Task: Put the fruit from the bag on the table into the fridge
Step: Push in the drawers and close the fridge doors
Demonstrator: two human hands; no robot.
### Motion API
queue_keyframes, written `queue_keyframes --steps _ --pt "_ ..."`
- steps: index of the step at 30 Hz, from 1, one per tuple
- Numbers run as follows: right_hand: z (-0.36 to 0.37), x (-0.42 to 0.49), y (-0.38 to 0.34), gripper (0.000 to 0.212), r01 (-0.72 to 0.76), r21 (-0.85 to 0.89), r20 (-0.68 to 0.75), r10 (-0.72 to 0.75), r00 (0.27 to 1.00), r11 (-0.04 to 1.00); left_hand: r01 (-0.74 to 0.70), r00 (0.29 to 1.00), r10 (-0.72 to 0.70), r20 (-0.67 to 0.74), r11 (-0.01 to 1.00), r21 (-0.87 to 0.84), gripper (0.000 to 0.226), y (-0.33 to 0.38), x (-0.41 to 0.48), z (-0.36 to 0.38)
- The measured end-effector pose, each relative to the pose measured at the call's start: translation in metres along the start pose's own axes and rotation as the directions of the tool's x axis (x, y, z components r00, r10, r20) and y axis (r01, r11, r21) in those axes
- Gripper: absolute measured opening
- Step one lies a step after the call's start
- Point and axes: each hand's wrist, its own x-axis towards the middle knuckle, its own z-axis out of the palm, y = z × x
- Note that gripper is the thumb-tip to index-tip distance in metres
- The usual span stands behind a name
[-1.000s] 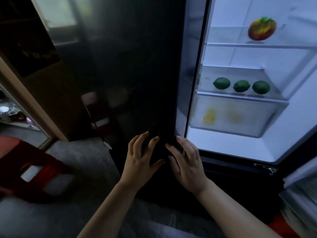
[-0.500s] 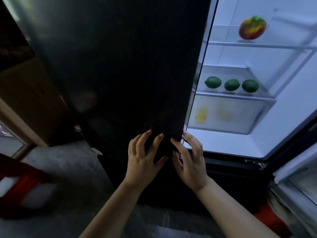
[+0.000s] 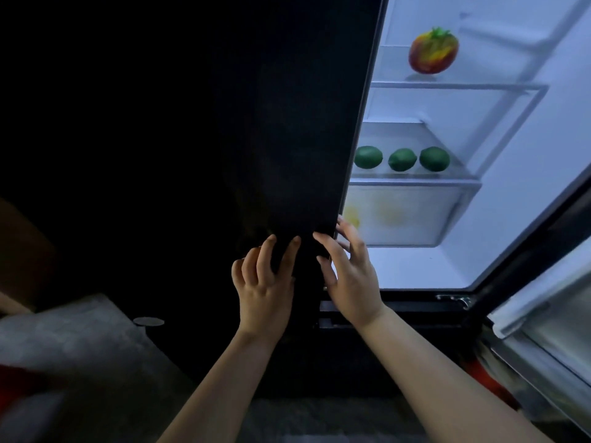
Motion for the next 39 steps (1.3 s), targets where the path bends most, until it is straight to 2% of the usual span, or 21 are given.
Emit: queue_keyframes --steps 3,12,15,18,22,27,33,39 --pt "0.002 -0.002 0.000 0.038 -0.004 -0.004 -0.004 0.004 1.000 1.000 -0.038 0.998 0.039 -0.040 0.998 0.042 0.076 -0.001 -0.005 0.005" --pt "0.003 -0.005 -0.008 0.042 -0.055 -0.029 -0.020 0.055 0.998 0.998 -0.044 0.998 0.045 -0.034 0.998 0.040 0.074 -0.002 -0.003 0.004" --pt "-0.004 -0.010 -0.011 0.048 -0.065 -0.049 0.052 0.067 0.996 0.997 -0.024 0.999 0.023 0.025 1.000 0.018 0.075 0.002 -0.005 -0.002" --pt "-0.020 -0.021 -0.012 0.050 -0.095 -0.086 0.115 0.105 0.988 0.992 0.044 0.988 -0.038 0.153 0.998 -0.036 0.082 0.015 -0.007 -0.014" --pt "-0.063 -0.040 -0.008 0.049 -0.151 -0.147 0.115 0.168 0.979 0.978 0.121 0.965 -0.088 0.249 0.985 -0.122 0.089 0.047 -0.005 -0.032" --pt "-0.137 -0.073 0.006 0.053 -0.222 -0.215 0.089 0.245 0.965 0.951 0.034 0.962 0.031 0.270 0.972 -0.234 0.084 0.111 -0.006 -0.054" --pt "-0.234 -0.129 0.023 0.055 -0.340 -0.321 0.007 0.361 0.933 0.884 -0.052 0.948 0.175 0.267 0.911 -0.409 0.074 0.207 -0.020 -0.076" --pt "-0.327 -0.198 0.038 0.058 -0.475 -0.425 -0.069 0.496 0.866 0.770 -0.145 0.875 0.361 0.322 0.830 -0.539 0.076 0.310 -0.045 -0.094"
